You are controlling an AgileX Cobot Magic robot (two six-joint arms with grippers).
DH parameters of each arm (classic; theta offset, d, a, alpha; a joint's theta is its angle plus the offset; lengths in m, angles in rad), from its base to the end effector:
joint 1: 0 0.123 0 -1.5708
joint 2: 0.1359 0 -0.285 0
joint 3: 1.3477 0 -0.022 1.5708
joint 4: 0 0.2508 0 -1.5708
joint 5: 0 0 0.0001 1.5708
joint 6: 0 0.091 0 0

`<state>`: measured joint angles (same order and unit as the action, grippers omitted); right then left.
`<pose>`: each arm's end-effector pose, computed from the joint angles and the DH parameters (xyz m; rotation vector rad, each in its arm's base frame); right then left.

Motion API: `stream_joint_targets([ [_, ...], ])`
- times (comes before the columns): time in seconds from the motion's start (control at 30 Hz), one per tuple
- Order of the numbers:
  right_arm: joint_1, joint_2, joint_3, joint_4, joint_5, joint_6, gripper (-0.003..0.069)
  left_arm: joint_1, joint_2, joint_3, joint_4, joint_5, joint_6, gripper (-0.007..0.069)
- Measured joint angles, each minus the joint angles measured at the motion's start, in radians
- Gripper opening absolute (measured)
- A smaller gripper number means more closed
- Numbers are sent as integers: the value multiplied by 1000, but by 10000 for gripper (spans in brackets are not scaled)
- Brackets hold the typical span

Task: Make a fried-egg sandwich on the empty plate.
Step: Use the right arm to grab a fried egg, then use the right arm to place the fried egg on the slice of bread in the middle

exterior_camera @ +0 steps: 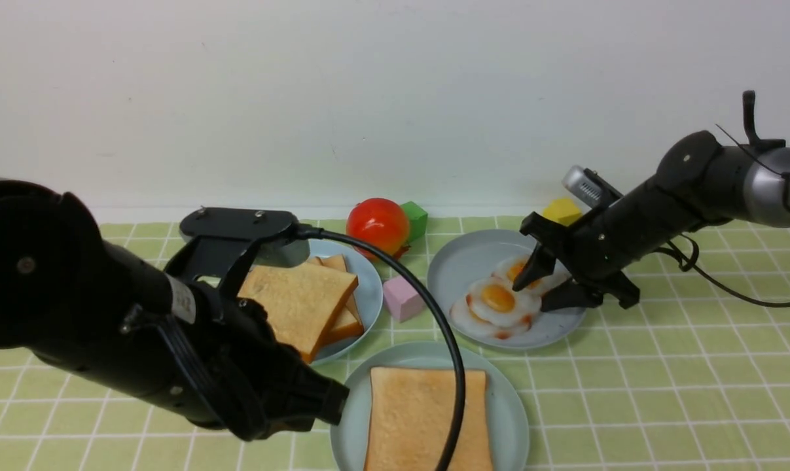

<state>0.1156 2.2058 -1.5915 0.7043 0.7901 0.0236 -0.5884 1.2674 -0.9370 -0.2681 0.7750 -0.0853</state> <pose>0.4490 0.0943 0.1455 0.4932 2.7790 0.8320 0.1981 -0.1525 0.2897 0.4794 2.6040 -0.5509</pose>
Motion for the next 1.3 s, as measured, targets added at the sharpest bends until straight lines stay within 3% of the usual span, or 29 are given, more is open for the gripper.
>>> stream_joint_targets([
  [0.17,-3,5,0,-12,-1,0,141,0,0,0,0,12,0,39],
  [0.3,-4,5,0,-13,0,0,81,0,0,0,2,30,1,39],
  [1.07,14,-90,12,-39,17,-83,72,0,-48,0,52,60,1,50],
  [1.3,14,-119,12,40,75,-203,72,0,-48,0,52,60,1,50],
])
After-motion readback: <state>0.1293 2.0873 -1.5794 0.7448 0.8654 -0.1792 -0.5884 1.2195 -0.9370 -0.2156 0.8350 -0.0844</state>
